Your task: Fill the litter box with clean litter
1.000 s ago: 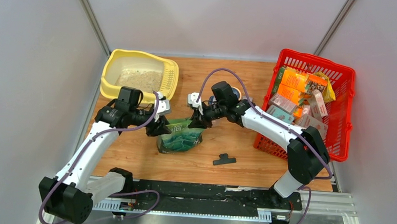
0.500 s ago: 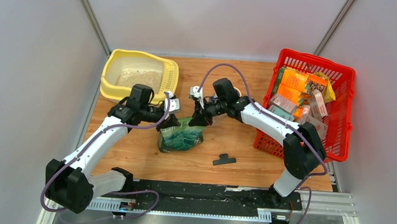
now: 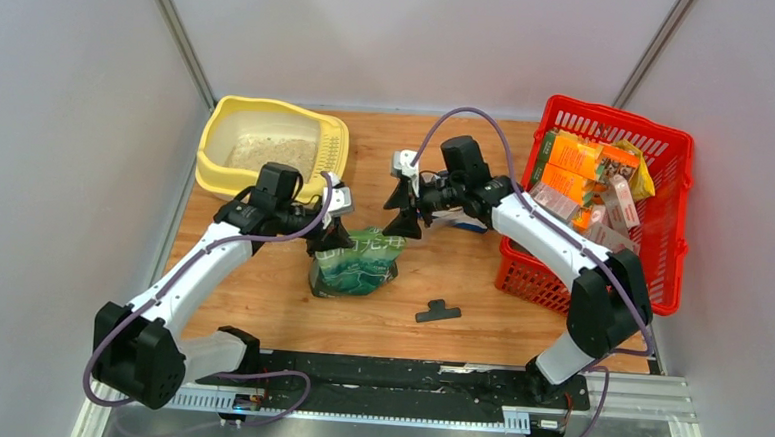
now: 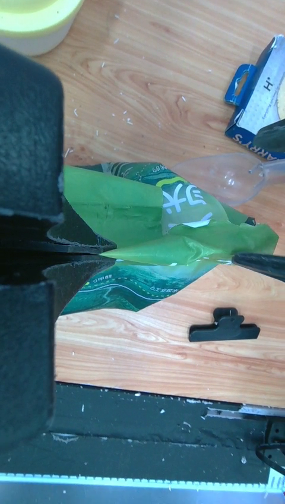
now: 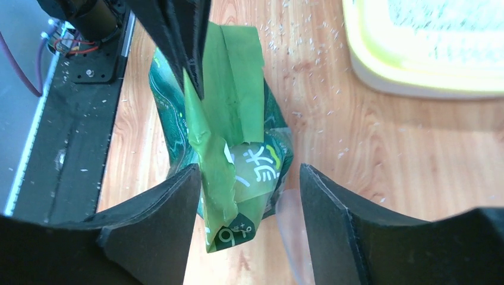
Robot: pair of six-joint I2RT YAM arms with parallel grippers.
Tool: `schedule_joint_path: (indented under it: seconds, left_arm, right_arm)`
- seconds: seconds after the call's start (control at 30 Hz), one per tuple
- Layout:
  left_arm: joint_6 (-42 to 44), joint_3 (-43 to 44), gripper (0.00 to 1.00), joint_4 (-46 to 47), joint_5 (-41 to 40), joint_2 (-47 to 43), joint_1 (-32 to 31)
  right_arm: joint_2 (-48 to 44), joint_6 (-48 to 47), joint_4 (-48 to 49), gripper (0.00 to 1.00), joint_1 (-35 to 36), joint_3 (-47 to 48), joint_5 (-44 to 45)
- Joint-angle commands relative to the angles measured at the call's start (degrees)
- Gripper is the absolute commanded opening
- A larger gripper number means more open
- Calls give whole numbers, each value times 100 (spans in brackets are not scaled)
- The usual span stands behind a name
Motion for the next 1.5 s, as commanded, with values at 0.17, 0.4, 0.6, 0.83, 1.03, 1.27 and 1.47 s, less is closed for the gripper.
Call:
schedule_joint_path:
  seconds: [0.17,0.4,0.6,0.83,1.03,1.27,1.47]
  left_arm:
    - [-1135,119,0,460,610,247,142]
    - [-1679,-13,0,821,741,318,291]
    - [-2163,-127,0,1006,952,388,449]
    - [-2234,-171,0,971,1111,371,590]
    - [-2085,-189,0,760,1181,344,660]
    - [-1891,-119,0,408,1330,414,713]
    - [-1821,-66,0,329,1357,485,722]
  right_arm:
    - [-475,-1641,344,68,482,-338,-183]
    - [-264,-1826,493,66,675,-347,-254]
    - [-396,-1608,1731,58,956,-961,291]
    - [-466,-852,2638,48,1168,-1270,888]
    - [-563,-640,2656,47,1159,-1340,1223]
    - [-852,-684,2840,50,1115,-1595,1512]
    - [-809,-763,2603,38,1063,-1560,1461]
